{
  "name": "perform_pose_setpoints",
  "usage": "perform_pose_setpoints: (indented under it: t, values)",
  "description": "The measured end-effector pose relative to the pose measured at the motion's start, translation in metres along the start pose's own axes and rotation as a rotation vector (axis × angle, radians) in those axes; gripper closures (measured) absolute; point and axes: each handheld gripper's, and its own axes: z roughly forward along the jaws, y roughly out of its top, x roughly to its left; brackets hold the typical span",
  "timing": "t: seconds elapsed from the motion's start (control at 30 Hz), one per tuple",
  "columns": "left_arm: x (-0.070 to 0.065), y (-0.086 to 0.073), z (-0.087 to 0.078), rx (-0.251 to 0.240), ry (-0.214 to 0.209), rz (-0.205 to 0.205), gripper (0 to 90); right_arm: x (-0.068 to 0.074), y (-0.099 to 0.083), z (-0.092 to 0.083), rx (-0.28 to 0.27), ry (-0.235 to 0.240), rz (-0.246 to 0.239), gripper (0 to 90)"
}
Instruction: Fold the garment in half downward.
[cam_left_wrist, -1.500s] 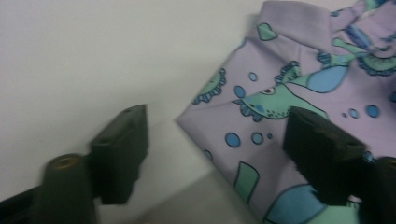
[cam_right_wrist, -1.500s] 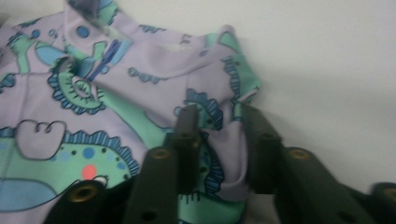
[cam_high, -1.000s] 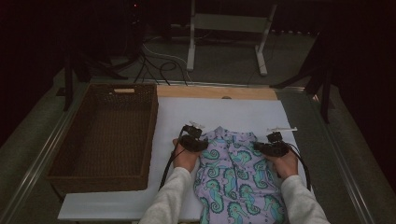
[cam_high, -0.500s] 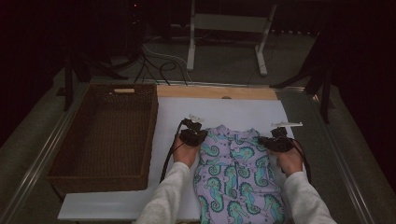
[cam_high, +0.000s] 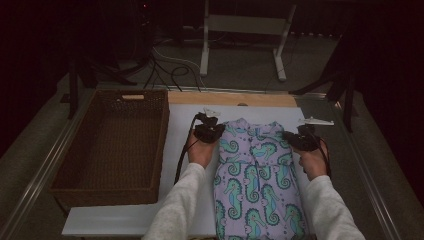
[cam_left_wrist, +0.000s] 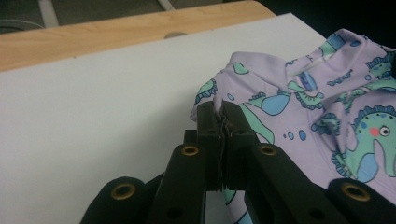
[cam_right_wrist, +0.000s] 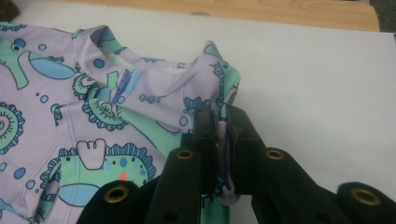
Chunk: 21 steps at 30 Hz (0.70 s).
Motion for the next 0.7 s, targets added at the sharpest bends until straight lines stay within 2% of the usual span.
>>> perform_pose_setpoints:
  t: [0.1,0.2,0.37,0.57,0.7]
  values:
    - [-0.002,0.002,0.002,0.001,-0.019,-0.011,88.3,-0.005,-0.001,0.0,-0.001,0.009,0.019,84.2]
    - [-0.003,0.0,0.003,0.006,-0.028,-0.008,88.3,-0.006,-0.005,0.002,0.016,0.014,0.006,84.1]
    - [-0.003,-0.004,0.002,0.005,-0.059,-0.019,88.2,-0.006,-0.008,-0.001,0.011,0.033,0.008,84.1]
    - [0.0,-0.009,-0.007,-0.015,-0.103,-0.048,88.2,-0.001,-0.009,-0.011,0.0,0.047,-0.042,84.0]
    - [0.0,-0.013,-0.017,-0.024,-0.135,-0.043,88.1,0.001,-0.012,-0.016,-0.011,0.053,-0.062,84.0]
